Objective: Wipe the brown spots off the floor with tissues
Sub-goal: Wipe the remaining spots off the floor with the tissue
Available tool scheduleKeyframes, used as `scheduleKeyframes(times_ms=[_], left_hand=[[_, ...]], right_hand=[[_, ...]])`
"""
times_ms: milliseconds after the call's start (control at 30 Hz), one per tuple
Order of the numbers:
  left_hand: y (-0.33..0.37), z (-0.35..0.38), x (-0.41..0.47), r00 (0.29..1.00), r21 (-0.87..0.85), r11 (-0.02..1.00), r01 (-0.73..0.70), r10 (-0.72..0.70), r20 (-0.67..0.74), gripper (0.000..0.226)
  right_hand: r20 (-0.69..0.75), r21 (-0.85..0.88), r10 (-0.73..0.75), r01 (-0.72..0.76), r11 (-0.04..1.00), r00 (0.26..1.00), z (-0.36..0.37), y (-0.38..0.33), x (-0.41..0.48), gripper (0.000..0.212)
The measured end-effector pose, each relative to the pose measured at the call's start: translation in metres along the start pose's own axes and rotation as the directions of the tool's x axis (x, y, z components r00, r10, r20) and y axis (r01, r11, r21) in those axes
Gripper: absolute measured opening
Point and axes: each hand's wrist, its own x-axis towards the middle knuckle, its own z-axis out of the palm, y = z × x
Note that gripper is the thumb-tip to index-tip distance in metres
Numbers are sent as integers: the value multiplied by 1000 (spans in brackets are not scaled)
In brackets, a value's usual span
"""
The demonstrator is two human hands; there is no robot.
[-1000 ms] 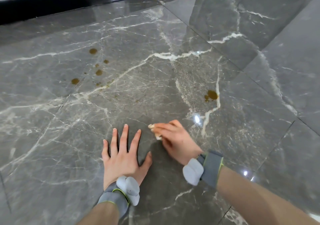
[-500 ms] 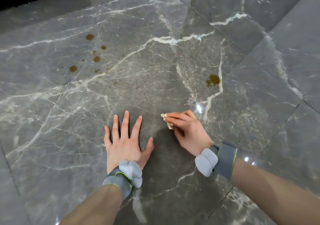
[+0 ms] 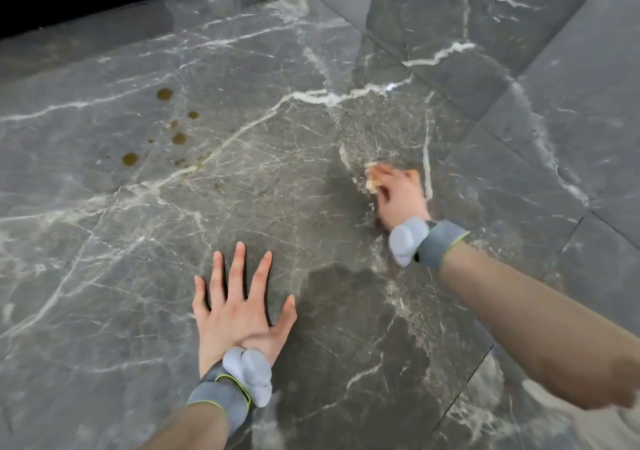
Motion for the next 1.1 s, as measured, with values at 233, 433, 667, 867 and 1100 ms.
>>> scheduleKeyframes(times_ms=[233, 433, 667, 867, 1100], left_hand=[[0, -2, 0, 1000, -21, 1000, 2, -2, 5, 67], [2, -4, -1, 1000, -10, 1000, -7, 7, 8, 66], [2, -5, -1, 1000, -11, 1000, 0, 1, 21, 66], [0, -3, -2, 1000, -15, 1000, -4, 5, 14, 66], [2, -3, -2, 1000, -1, 1000, -18, 18, 11, 66]], right_hand=[[-74, -49, 162, -166, 985, 984, -17, 41, -2, 38], [-24, -104, 467, -467, 878, 884, -31, 52, 30, 40], [214, 159, -392, 364, 918, 895, 14, -59, -2, 50], [-170, 87, 385, -375, 923, 907, -21, 71, -5, 36], [-33, -42, 266, -267, 963, 963, -8, 4, 13, 40]])
